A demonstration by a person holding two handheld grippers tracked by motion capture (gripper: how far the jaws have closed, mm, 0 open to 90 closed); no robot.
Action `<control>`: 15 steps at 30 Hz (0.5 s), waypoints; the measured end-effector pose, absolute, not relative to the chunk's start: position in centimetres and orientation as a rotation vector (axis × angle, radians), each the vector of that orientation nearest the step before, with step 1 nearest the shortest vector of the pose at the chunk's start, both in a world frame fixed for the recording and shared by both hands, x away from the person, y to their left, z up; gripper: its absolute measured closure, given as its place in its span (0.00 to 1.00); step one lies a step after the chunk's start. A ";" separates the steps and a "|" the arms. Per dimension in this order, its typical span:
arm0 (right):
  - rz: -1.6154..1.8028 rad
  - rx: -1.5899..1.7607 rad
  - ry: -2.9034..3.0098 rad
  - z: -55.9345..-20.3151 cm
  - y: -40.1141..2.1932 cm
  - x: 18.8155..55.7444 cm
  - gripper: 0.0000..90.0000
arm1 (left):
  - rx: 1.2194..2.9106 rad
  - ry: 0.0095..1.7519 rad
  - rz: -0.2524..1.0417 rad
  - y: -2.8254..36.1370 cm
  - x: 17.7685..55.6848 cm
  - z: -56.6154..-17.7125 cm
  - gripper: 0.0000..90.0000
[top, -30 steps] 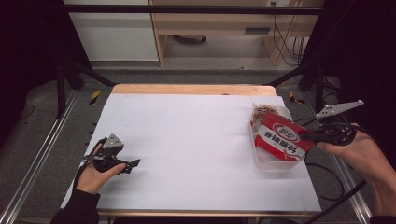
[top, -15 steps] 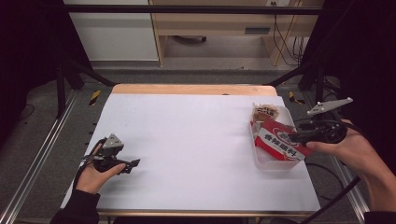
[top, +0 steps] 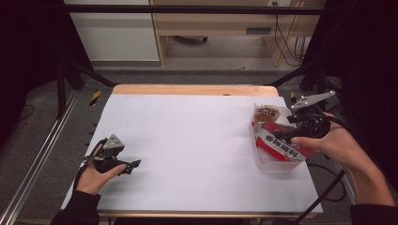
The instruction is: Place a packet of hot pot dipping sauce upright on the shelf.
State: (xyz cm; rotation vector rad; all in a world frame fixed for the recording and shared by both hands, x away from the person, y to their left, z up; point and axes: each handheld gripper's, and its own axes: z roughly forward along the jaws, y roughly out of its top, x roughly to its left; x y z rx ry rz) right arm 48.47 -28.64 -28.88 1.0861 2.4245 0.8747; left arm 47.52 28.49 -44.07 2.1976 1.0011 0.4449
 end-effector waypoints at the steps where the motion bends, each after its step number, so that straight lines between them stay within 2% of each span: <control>1: 0.877 1.073 2.425 -28.8 -28.4 48.7 0.23 | 2.197 1.002 0.445 28.5 47.5 -44.1 0.10; 15: 0.943 1.043 2.394 -27.7 -24.3 50.9 0.19 | 2.196 1.005 0.446 28.7 47.5 -44.1 0.10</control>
